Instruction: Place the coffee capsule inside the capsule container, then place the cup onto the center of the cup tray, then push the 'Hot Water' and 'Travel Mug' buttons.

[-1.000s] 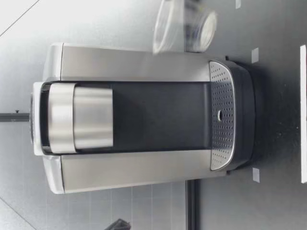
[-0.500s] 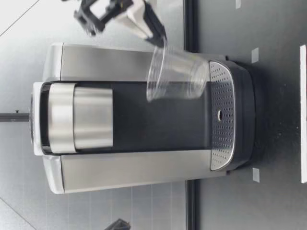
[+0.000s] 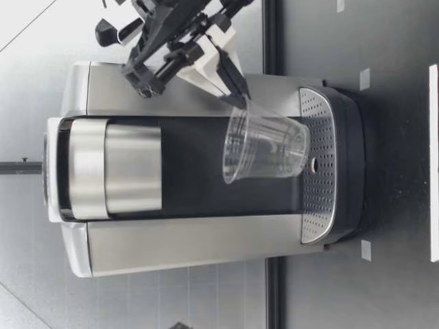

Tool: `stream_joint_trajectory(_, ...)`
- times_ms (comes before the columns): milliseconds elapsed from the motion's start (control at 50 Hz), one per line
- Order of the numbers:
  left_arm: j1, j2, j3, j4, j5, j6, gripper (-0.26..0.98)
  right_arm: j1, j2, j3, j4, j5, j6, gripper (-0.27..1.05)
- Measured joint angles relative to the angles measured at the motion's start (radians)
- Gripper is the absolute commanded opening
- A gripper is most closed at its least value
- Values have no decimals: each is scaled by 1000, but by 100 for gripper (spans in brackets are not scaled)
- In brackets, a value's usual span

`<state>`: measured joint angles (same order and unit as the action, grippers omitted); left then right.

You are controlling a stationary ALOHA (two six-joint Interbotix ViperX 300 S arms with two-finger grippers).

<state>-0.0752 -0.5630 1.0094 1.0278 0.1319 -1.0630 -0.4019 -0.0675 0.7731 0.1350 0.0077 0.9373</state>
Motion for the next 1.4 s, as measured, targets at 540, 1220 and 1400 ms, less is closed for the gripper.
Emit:
stream_joint_trajectory(540,-2,-123,58,-2,-2,0,16,3,55,-35,2,0,0,2)
stream_joint_trajectory(1220,0,-146,67,-2,0,0,16,14,60,-48,3,0,0,49)
stream_joint_trajectory(1400,0,-146,67,-2,-2,2,16,18,-2,-9,-3,0,-6,49)
